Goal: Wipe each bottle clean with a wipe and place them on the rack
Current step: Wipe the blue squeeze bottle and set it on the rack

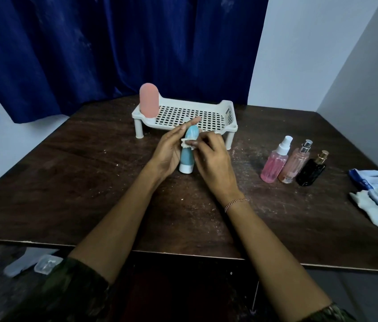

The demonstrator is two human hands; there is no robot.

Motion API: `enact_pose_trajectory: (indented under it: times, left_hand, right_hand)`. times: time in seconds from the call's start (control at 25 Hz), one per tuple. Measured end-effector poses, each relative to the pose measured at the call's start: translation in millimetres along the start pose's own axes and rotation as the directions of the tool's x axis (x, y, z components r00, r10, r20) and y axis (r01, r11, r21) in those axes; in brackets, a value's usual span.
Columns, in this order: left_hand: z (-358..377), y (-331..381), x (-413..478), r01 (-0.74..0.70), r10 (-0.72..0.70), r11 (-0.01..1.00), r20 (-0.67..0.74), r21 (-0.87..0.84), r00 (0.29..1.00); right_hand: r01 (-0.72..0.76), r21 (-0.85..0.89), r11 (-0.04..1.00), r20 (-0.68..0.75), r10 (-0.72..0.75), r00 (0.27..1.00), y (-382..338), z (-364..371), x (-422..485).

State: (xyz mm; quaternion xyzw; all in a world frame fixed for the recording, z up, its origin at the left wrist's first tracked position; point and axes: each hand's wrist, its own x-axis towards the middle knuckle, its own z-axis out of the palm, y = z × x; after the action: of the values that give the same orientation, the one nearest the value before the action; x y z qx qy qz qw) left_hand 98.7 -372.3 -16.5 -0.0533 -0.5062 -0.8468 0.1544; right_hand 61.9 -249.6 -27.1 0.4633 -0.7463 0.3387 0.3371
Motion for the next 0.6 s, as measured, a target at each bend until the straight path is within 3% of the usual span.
enact_pose_trajectory:
  times: [0.24,0.4,0.6]
  left_hand:
    - [-0.3,2.6,-2.5,0.061,-0.061,0.997,0.002,-0.057,0.998]
    - [0.4,0.1,-1.7,0.056,-0.054,0.998,0.032,-0.041,0.998]
    - [0.0,2.0,-0.8,0.042,-0.041,0.998,0.034,-0.054,0.999]
  right_hand:
    - [0.068,0.058,0.996,0.017,-0.069,0.997,-3.3,-1.5,-1.5]
    - [-0.06,0.124,0.991,-0.057,0.068,0.996,5.9,-5.6,0.5]
    - [0.091,0.08,0.993,0.017,-0.093,0.996,-6.0,-2.9,-0.4]
